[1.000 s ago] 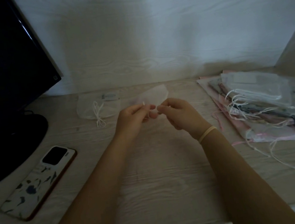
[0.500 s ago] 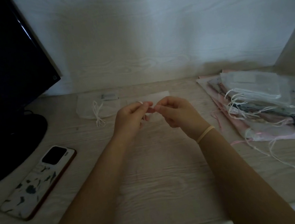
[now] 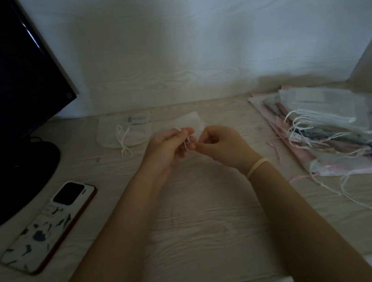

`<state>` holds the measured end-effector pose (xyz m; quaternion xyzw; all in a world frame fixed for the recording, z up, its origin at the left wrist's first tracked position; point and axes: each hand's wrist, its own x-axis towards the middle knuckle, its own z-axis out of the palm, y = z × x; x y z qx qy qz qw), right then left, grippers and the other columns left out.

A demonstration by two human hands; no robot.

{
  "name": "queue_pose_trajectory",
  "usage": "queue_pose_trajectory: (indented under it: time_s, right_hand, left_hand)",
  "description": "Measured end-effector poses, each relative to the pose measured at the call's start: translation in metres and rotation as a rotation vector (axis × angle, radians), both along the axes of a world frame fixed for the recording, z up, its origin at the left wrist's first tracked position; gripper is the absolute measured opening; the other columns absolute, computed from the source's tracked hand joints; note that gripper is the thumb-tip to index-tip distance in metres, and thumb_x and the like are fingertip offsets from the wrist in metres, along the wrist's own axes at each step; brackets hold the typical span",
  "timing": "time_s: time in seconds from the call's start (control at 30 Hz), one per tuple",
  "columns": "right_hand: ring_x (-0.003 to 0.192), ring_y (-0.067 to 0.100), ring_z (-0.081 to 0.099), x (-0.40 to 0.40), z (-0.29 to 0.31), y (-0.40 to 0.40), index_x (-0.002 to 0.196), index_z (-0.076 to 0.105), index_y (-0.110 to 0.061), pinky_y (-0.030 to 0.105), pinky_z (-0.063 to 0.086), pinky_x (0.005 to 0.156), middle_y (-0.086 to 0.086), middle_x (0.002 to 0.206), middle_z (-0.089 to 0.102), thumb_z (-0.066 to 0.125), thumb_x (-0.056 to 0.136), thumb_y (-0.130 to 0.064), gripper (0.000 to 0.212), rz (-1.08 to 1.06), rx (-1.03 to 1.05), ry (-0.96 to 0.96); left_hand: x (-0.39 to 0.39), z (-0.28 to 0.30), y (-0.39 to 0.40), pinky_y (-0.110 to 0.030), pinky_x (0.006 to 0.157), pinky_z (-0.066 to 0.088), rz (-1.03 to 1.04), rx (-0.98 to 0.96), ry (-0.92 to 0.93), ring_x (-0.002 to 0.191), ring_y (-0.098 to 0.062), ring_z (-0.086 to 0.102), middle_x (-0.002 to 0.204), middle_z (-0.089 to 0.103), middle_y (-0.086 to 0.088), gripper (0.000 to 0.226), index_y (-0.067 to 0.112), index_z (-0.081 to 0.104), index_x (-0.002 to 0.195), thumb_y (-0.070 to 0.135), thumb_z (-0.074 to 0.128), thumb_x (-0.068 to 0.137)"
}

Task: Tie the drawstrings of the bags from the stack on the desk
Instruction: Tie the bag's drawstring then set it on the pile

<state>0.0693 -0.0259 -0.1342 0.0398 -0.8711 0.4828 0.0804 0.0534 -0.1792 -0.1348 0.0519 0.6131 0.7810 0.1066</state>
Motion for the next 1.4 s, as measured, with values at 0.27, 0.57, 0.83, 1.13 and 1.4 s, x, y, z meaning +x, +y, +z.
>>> queue_pose_trajectory:
  time_s: [0.27, 0.57, 0.83, 1.13, 1.4]
  right_hand:
    - [0.064, 0.012, 0.047, 0.001, 0.003, 0.004, 0.09, 0.074, -0.012, 0.023, 0.035, 0.061, 0.014, 0.073, 0.06, 0.067, 0.084, -0.016, 0.01, 0.101, 0.232, 0.102]
    - [0.062, 0.009, 0.052, -0.006, -0.008, 0.004, 0.08, 0.072, -0.013, 0.024, 0.042, 0.062, 0.007, 0.07, 0.066, 0.075, 0.08, -0.023, 0.01, -0.061, 0.062, 0.123]
    - [0.054, 0.007, 0.05, -0.001, -0.005, 0.0, 0.07, 0.07, -0.017, 0.025, 0.041, 0.059, 0.0, 0.059, 0.062, 0.066, 0.087, -0.03, 0.021, -0.021, 0.075, 0.068]
    - [0.05, 0.002, 0.041, -0.007, -0.009, 0.001, 0.073, 0.065, -0.021, 0.017, 0.035, 0.053, -0.009, 0.056, 0.049, 0.07, 0.083, -0.021, 0.011, -0.019, 0.069, 0.059]
    - [0.063, 0.016, 0.054, -0.005, 0.01, 0.013, 0.066, 0.049, -0.009, 0.025, 0.045, 0.057, 0.002, 0.06, 0.05, 0.047, 0.09, -0.004, 0.025, -0.147, -0.696, -0.067]
  left_hand:
    - [0.0, -0.002, 0.002, -0.021, 0.059, 0.053, -0.072, -0.161, 0.124, 0.063, -0.016, 0.064, 0.074, 0.067, -0.005, 0.016, -0.001, 0.066, 0.094, 0.004, 0.051, 0.097]
    - [-0.001, -0.002, 0.006, -0.023, 0.067, 0.057, 0.119, -0.215, 0.179, 0.065, -0.011, 0.068, 0.067, 0.07, 0.0, 0.023, 0.012, 0.07, 0.082, 0.001, 0.053, 0.094]
    - [-0.004, -0.005, 0.001, -0.029, 0.081, 0.052, 0.143, -0.108, 0.178, 0.086, -0.013, 0.067, 0.084, 0.074, 0.002, 0.023, 0.022, 0.075, 0.084, 0.011, 0.058, 0.094]
    - [-0.003, -0.002, 0.001, -0.025, 0.066, 0.047, -0.008, -0.013, 0.173, 0.081, -0.02, 0.066, 0.087, 0.071, -0.009, 0.031, 0.012, 0.071, 0.077, 0.015, 0.048, 0.099]
    - [-0.009, -0.015, 0.0, -0.033, 0.08, 0.044, 0.088, -0.2, 0.122, 0.084, -0.024, 0.067, 0.091, 0.074, -0.007, 0.031, 0.017, 0.069, 0.073, 0.019, 0.052, 0.098]
